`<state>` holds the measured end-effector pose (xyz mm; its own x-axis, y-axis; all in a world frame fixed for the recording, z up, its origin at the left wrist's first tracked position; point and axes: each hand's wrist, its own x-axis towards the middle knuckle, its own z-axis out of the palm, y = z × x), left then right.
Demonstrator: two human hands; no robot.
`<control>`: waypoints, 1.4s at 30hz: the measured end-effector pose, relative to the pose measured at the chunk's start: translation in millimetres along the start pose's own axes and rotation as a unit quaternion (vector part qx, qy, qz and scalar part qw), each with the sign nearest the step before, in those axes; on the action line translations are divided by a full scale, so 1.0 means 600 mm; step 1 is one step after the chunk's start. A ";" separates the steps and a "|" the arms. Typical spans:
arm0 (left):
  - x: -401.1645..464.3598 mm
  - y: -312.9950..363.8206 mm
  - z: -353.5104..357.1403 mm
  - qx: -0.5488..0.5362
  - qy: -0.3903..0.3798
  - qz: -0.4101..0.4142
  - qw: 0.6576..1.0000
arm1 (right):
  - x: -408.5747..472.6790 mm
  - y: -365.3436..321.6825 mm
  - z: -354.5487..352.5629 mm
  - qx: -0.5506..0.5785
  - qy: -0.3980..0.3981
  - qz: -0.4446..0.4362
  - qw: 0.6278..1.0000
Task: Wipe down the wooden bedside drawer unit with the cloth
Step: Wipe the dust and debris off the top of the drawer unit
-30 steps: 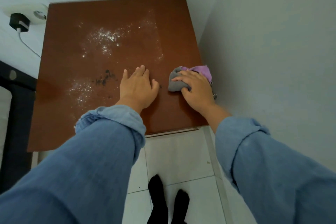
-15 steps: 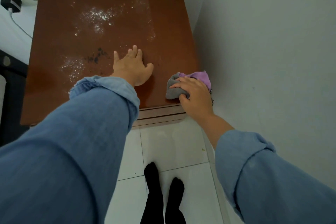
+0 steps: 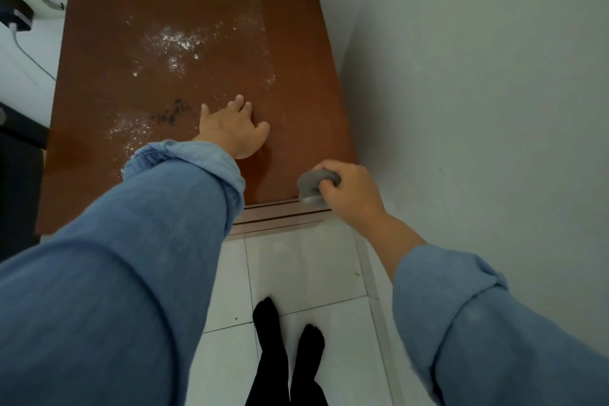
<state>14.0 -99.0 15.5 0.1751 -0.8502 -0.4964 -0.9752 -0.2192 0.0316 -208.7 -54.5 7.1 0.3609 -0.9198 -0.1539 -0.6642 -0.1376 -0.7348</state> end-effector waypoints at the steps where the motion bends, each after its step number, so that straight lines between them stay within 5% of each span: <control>1: 0.000 -0.002 -0.003 -0.003 -0.006 0.000 1.000 | 0.018 -0.007 -0.008 0.010 0.007 0.011 1.000; 27: 0.131 -0.069 -0.042 0.003 0.122 0.039 0.992 | 0.621 -0.152 0.028 -0.081 0.108 -0.118 0.984; 33: 0.133 -0.069 -0.031 -0.047 0.158 0.045 0.985 | 0.700 -0.137 0.060 -0.183 -0.016 -0.104 0.977; 42: 0.156 -0.099 -0.032 -0.050 0.174 0.015 0.983 | 0.688 -0.139 0.094 -0.185 -0.052 -0.146 0.970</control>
<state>90.8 -174.9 -16.2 0.1986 -0.9656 -0.1677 -0.9654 -0.2222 0.1362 32.7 -401.8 -32.3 0.6205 -0.7823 -0.0558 -0.7064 -0.5266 -0.4730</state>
